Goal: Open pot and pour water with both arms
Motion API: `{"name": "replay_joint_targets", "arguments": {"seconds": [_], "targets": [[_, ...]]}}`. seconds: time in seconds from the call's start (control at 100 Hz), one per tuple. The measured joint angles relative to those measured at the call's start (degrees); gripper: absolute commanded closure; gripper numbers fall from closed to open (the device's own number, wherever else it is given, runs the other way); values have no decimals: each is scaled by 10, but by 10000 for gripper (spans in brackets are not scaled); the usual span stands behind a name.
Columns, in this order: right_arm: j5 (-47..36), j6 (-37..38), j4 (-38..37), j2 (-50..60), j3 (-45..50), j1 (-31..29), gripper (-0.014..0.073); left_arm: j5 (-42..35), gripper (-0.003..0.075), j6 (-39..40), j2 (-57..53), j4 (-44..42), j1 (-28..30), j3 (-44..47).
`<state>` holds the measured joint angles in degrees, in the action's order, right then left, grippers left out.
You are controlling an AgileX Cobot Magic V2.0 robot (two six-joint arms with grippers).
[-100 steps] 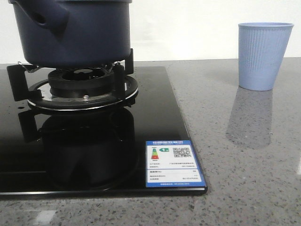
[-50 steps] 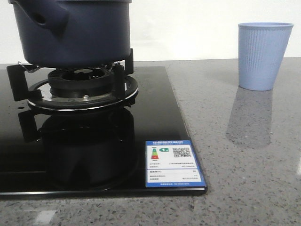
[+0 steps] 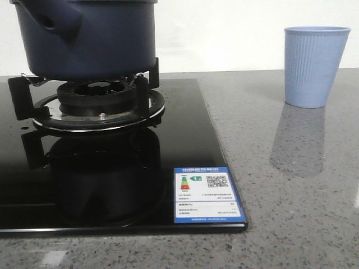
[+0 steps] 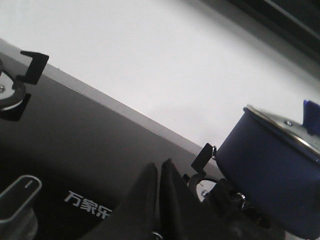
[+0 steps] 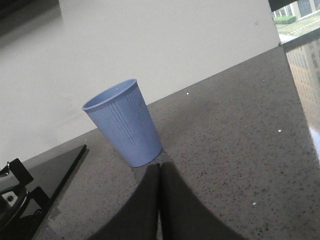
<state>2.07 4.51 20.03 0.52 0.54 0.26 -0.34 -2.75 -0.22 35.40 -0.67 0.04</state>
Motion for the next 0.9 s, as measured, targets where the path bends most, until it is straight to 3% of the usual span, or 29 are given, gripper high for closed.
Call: {"name": "replay_joint_targets", "arguments": {"seconds": [0.19, 0.32, 0.5, 0.62, 0.9], "targets": [[23, 1, 14, 0, -17, 0, 655, 14, 739, -6, 0, 28, 0, -18], [69, 1, -15, -14, -75, 0, 655, 50, 739, -29, 7, -15, 0, -86], [146, -3, -58, -119, -183, 0, 655, 137, 739, -81, 92, -72, 0, -210], [202, -49, -68, -200, -253, 1, 655, 192, 739, -98, 159, -80, -1, -277], [236, -97, -72, -308, -332, 60, 650, 222, 712, -177, 265, -82, -100, -347]]}}
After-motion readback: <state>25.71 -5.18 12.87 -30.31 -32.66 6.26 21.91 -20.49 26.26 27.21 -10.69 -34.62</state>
